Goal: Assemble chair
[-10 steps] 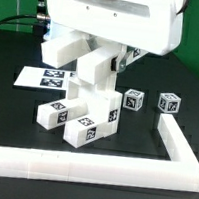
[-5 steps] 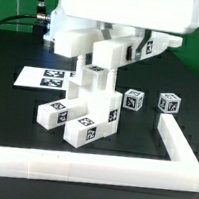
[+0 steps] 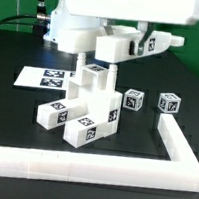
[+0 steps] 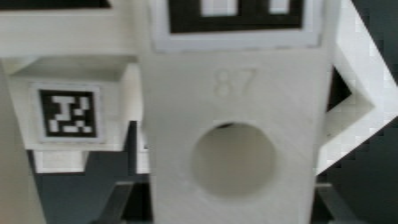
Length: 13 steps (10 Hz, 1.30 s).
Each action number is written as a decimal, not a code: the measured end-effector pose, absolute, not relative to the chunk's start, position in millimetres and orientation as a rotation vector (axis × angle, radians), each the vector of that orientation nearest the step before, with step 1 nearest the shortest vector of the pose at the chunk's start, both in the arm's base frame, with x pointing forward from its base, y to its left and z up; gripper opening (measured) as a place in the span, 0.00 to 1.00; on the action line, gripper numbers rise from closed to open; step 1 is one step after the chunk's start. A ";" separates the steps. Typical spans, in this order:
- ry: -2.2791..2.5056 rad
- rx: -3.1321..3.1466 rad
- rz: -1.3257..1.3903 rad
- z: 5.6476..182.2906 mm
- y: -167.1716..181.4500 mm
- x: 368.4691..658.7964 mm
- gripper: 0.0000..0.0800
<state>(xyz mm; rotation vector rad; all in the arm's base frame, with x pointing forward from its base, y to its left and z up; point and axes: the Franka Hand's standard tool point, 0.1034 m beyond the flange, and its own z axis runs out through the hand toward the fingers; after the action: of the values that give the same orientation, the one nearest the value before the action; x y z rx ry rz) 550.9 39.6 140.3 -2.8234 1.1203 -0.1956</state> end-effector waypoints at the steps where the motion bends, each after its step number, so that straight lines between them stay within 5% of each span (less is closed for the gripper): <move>1: 1.139 -2.821 -0.188 139.9 32.5 546.6 0.36; 13: 1.331 -2.766 -0.032 124.6 7.6 532.9 0.36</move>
Offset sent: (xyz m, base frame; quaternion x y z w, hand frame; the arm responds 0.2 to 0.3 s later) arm 0.0000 0.0000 0.0000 0.0000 0.0000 0.0000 1.0000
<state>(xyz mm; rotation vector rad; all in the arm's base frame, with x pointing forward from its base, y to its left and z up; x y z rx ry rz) 532.9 7.6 124.6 -2.7658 1.3310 -0.0316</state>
